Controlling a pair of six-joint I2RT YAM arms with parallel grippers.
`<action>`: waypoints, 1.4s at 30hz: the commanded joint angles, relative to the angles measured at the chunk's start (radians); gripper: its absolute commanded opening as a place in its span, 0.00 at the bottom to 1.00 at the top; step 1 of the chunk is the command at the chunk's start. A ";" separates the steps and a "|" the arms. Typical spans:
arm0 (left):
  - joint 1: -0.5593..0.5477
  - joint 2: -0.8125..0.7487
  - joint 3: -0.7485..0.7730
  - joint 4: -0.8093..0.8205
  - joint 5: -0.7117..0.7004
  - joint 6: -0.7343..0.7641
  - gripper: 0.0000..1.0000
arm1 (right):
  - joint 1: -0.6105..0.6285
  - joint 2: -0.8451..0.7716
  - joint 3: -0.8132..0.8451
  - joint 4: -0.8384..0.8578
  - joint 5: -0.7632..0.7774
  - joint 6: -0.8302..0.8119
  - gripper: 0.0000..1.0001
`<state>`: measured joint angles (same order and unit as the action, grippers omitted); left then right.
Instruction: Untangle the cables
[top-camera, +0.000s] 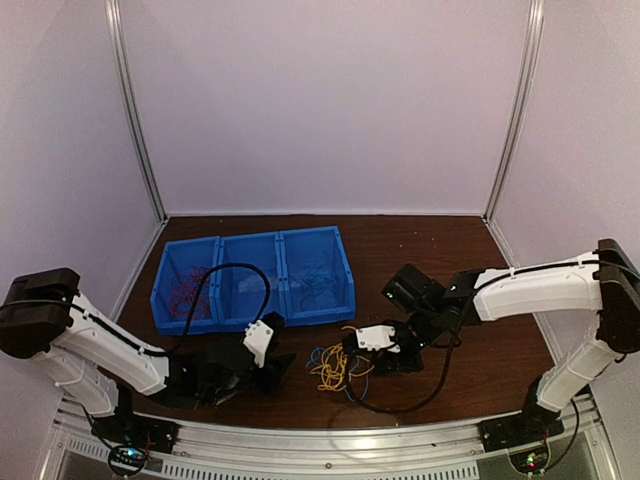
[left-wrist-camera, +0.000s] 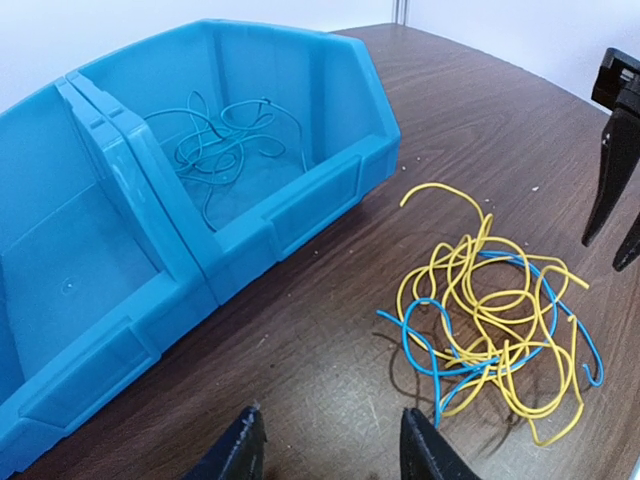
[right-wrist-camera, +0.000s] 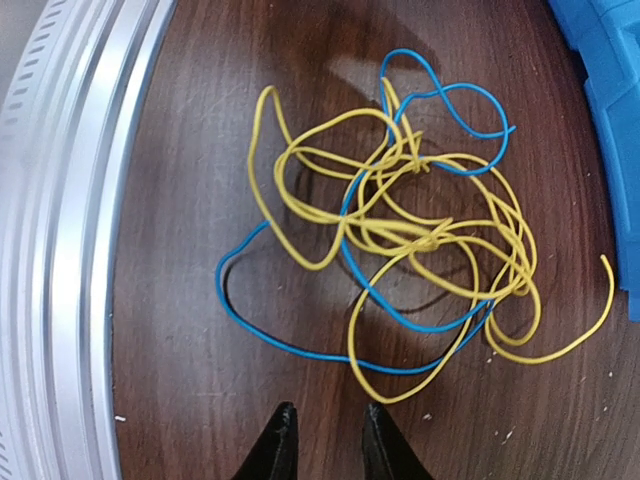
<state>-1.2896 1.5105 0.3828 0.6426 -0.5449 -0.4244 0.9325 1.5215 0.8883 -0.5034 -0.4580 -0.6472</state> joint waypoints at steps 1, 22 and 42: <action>-0.002 -0.038 -0.004 0.013 -0.024 -0.013 0.47 | -0.006 0.064 0.053 0.090 0.018 0.014 0.25; -0.002 -0.131 -0.082 0.004 -0.062 -0.071 0.47 | 0.032 0.257 0.265 -0.101 0.102 -0.238 0.26; -0.002 -0.158 -0.123 0.028 -0.068 -0.075 0.47 | 0.051 0.167 0.199 -0.089 0.153 -0.215 0.22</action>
<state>-1.2896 1.3624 0.2687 0.6277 -0.5991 -0.4965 0.9623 1.6878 1.1122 -0.5743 -0.3321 -0.8604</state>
